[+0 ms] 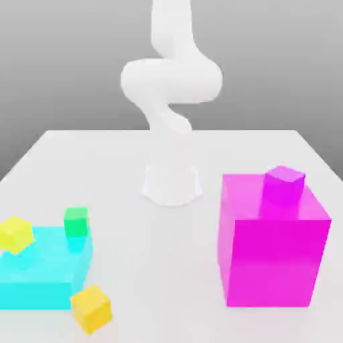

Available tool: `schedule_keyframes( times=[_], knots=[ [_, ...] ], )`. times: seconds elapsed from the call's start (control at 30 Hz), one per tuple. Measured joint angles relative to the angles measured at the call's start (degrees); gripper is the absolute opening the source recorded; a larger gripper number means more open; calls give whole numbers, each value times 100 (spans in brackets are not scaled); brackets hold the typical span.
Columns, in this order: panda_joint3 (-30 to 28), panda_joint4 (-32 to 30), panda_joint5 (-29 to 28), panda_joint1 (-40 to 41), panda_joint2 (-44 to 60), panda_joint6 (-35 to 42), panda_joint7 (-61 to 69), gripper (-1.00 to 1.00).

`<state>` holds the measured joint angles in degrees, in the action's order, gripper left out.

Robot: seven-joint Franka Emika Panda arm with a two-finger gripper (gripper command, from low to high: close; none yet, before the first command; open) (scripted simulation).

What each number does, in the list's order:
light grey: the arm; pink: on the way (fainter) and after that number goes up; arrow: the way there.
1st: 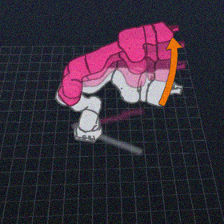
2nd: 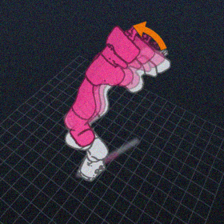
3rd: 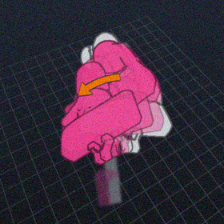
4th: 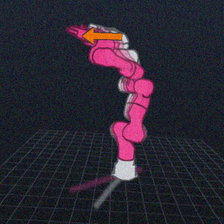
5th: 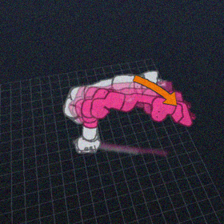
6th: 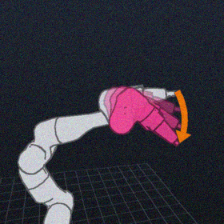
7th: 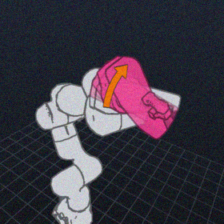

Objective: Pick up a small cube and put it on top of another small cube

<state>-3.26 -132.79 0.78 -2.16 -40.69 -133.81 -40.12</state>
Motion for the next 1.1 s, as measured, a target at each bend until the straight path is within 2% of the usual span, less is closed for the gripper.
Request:
schedule_keyframes(
  times=[0.33,0.57,0.73,0.87,1.03,1.07,1.1],
  knots=[
    [-1238,-407,559,-696,2076,-823,2484,0],
    [-1761,-682,1130,-832,3538,-1373,4325,0],
    [-1806,-884,1360,-586,4550,-1781,5515,0],
    [-1816,-1054,1235,-358,5292,-2150,6227,0],
    [-1208,-899,1796,180,6277,-2862,6837,0],
    [-1069,-864,1905,296,6438,-2986,6922,-100],
    [-1069,-864,1905,296,6438,-2986,6922,-100]
  ],
)
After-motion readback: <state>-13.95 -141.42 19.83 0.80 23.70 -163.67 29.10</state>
